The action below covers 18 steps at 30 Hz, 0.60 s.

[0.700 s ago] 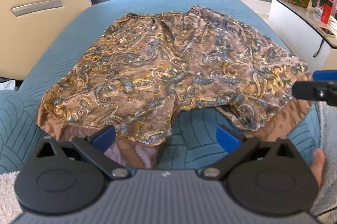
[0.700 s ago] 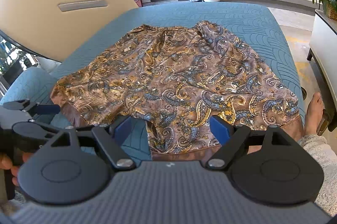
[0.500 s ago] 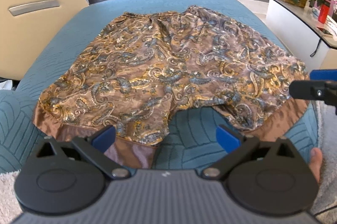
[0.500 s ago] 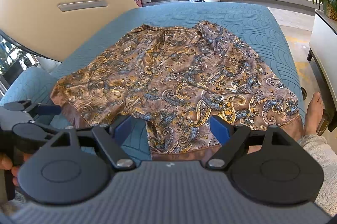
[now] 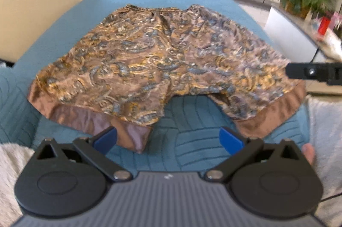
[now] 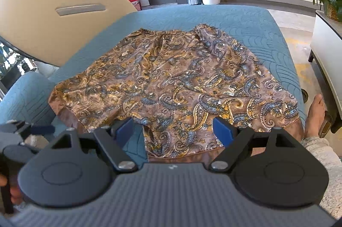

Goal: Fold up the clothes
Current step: 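Move both grippers over the paisley garment toward its waistband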

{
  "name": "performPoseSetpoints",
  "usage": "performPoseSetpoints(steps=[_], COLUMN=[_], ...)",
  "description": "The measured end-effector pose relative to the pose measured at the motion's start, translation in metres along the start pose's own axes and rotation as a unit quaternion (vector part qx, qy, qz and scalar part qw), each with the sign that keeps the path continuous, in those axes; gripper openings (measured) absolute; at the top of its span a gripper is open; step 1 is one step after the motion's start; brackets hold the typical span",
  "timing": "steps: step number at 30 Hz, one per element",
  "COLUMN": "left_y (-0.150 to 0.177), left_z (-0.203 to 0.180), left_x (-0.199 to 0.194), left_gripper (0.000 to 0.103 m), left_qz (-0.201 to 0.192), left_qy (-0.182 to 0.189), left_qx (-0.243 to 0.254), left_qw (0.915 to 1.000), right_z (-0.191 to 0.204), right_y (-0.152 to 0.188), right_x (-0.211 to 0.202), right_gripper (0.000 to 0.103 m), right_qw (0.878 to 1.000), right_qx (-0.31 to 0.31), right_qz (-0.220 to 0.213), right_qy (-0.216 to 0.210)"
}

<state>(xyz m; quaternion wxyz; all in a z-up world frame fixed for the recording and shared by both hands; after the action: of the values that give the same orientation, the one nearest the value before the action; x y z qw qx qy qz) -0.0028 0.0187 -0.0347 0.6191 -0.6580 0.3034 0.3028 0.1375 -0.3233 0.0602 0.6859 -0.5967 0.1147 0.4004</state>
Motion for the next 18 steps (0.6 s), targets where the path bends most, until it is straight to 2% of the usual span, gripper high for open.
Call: performPoseSetpoints(steps=[6,11,15,18], left_y=[0.004,0.010,0.010,0.004], left_z=[0.005,0.000,-0.002,-0.008], left_x=[-0.015,-0.017,-0.018,-0.014], left_gripper=[0.103,0.103,0.103,0.103], left_qz=[-0.016,0.002,-0.008,-0.011], left_qy=[0.002,0.044,0.075,0.071], left_qx=[-0.018,-0.009,-0.009,0.015], left_qw=[0.9997,0.9990,0.9971,0.9973], right_z=[0.001,-0.002,-0.006,-0.019], right_y=[-0.001,-0.001,-0.002,-0.003], right_x=[-0.004,-0.007,-0.009,-0.008], right_gripper=[0.083,0.083,0.083,0.083], right_qw=[0.999,0.999,0.998,0.997], right_qx=[-0.027,-0.035,-0.044,-0.051], right_qz=[-0.022,-0.037,-0.044,-0.050], right_qy=[0.003,0.005,0.012,0.025])
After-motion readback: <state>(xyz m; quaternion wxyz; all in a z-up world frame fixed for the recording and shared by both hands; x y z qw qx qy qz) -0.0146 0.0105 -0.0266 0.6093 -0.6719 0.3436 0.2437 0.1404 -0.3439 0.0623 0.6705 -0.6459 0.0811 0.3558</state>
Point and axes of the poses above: each gripper's, at about its wrist camera, not at the fingertips, and x roughly the way its jaws point, z to its left, y to its underside, the point moved 4 cm from there along x, roughly the way its jaws point
